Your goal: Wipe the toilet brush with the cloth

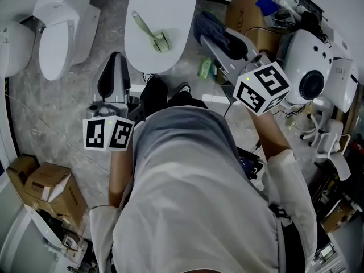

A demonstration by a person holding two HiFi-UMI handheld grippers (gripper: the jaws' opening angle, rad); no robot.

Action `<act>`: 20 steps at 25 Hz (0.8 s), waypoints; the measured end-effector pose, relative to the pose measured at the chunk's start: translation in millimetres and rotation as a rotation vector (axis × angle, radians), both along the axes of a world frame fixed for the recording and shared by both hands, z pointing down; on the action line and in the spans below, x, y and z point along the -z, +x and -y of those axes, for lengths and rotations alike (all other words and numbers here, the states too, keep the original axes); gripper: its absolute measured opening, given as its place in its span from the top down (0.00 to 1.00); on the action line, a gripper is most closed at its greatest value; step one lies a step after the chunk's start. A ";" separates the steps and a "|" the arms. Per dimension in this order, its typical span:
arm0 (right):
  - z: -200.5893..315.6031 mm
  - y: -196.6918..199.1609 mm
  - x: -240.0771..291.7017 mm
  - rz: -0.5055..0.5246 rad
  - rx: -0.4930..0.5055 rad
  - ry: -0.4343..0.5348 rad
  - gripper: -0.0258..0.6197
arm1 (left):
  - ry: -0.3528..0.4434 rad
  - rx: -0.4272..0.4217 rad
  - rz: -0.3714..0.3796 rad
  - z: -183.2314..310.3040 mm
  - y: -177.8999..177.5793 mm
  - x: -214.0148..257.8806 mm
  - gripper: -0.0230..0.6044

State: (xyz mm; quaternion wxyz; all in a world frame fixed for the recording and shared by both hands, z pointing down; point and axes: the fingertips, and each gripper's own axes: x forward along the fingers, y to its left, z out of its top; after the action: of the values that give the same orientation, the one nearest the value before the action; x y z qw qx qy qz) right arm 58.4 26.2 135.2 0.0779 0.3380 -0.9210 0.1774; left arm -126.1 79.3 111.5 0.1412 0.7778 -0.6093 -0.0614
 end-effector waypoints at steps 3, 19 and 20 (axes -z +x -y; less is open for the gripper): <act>-6.1 7.7 1.1 -0.024 -0.009 0.006 0.81 | 0.006 -0.021 0.003 0.0 10.3 4.5 0.96; -47.6 6.0 -12.9 -0.041 0.036 -0.046 0.82 | -0.017 0.008 0.022 -10.5 27.2 0.6 0.96; -49.3 6.2 -13.9 -0.044 0.038 -0.049 0.82 | -0.021 0.006 0.024 -11.6 28.6 -0.3 0.96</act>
State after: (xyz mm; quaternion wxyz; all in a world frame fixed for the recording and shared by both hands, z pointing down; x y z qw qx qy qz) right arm 64.6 75.4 149.1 0.1096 0.3223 -0.9206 0.1911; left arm -97.6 90.9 111.8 0.1420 0.7752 -0.6139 -0.0461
